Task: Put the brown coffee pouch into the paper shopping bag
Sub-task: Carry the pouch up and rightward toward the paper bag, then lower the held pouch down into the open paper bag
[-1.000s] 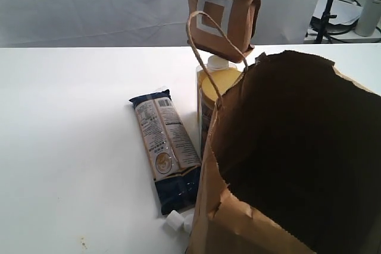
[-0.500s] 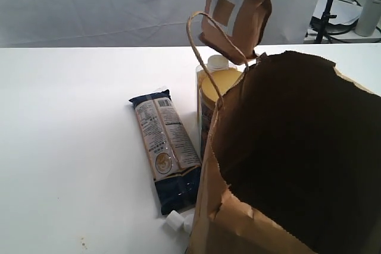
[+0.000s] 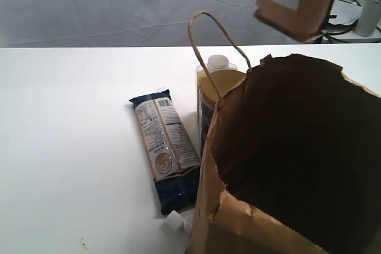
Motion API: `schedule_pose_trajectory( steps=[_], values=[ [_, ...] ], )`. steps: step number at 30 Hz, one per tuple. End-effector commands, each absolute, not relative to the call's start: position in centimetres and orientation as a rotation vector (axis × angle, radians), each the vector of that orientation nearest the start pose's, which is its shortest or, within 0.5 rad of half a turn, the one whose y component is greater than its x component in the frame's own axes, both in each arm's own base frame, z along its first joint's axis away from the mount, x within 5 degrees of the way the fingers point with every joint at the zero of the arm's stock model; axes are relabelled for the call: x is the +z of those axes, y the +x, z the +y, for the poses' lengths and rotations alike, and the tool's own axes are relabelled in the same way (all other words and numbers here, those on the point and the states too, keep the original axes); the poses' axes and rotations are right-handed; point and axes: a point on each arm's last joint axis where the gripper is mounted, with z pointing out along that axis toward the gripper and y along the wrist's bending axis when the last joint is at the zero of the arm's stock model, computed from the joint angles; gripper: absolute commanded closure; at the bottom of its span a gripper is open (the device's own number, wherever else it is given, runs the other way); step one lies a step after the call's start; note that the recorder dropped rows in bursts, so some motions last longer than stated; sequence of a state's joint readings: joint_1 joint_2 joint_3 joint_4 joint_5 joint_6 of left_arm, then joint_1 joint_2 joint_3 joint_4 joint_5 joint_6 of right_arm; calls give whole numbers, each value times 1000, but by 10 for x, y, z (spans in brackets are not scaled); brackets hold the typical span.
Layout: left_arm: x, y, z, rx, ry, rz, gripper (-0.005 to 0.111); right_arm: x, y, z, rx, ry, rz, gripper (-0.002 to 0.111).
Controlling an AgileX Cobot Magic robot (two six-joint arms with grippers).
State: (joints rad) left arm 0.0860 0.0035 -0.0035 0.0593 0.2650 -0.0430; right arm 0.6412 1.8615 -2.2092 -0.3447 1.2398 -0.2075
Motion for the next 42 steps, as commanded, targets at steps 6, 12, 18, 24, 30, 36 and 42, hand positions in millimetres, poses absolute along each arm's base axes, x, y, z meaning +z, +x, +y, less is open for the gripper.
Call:
schedule_pose_trajectory(
  steps=[6,12,18,24,30,36,42],
  values=[
    [190,55,6,92,-76,1743,107,514,283,174,-79,-842,1975,108],
    [190,55,6,92,-76,1743,107,533,248,159,37,-822,1939,108],
    [190,55,6,92,-76,1743,107,533,200,127,72,-823,1948,108],
    [190,55,6,92,-76,1743,107,518,145,100,189,-894,1938,108],
    [190,55,6,92,-76,1743,107,518,107,84,263,-971,1814,108],
    [190,55,6,92,-76,1743,107,524,94,85,374,-979,1752,108],
    [190,55,6,92,-76,1743,107,527,92,93,451,-1019,1691,108]
  ],
)
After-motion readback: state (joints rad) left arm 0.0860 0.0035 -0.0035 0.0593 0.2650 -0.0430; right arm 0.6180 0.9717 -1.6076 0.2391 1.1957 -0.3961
